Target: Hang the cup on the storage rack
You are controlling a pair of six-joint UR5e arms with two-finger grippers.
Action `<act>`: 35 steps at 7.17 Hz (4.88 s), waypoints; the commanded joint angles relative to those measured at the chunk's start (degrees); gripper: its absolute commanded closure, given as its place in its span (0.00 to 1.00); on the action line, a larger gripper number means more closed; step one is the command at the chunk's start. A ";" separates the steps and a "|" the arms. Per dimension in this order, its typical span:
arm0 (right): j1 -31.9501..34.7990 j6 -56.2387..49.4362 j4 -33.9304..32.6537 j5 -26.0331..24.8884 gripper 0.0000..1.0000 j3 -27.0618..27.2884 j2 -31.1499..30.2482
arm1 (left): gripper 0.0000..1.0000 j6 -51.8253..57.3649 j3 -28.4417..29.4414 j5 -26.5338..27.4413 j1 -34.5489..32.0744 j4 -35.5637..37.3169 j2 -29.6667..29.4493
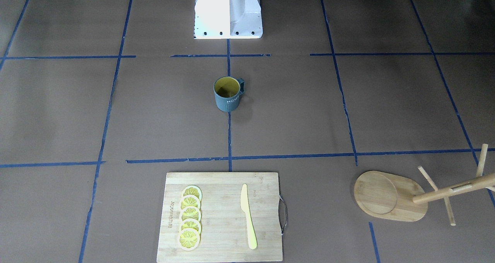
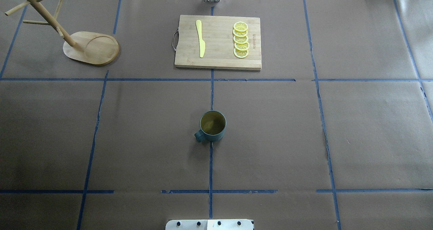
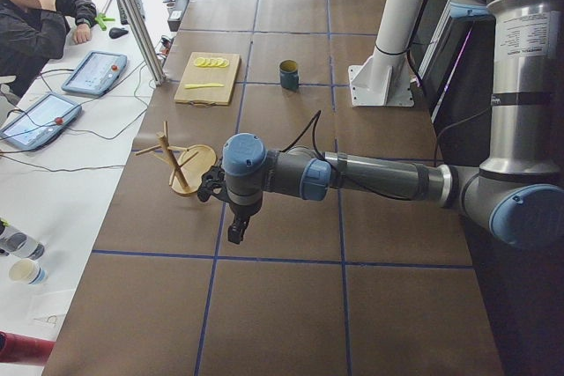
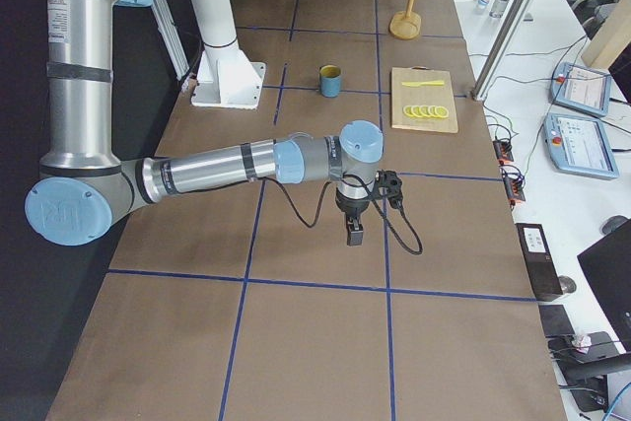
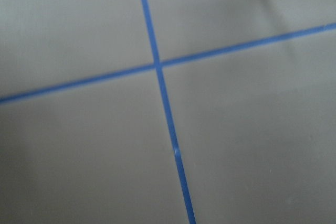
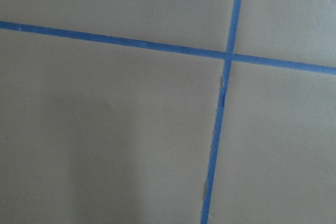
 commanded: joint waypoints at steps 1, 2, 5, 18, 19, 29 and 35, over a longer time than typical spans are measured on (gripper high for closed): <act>5.11 0.13 0.29 0.47 0.00 0.58 -4.07 | 0.00 -0.29 -0.75 -2.71 3.07 -5.42 -0.53; 5.22 0.56 0.29 0.39 0.00 1.37 -4.08 | 0.00 -2.04 -4.84 -2.37 8.66 -6.59 -0.79; 5.22 0.57 0.37 0.48 0.00 2.08 -3.56 | 0.00 -20.34 -7.35 -2.55 18.27 -6.69 -11.04; 5.13 1.71 0.55 3.46 0.00 1.64 -3.82 | 0.01 -40.20 -3.56 43.47 68.89 -47.30 -18.54; 5.13 1.71 0.55 3.46 0.00 1.55 -3.82 | 0.01 -40.38 -2.26 46.99 71.45 -47.30 -20.55; 5.13 1.62 0.64 3.81 0.00 1.46 -3.90 | 0.04 -39.76 9.27 59.07 74.29 -55.65 -28.30; 5.13 1.53 0.64 3.73 0.00 1.29 -3.90 | 0.28 -39.76 11.64 58.98 74.20 -55.65 -29.71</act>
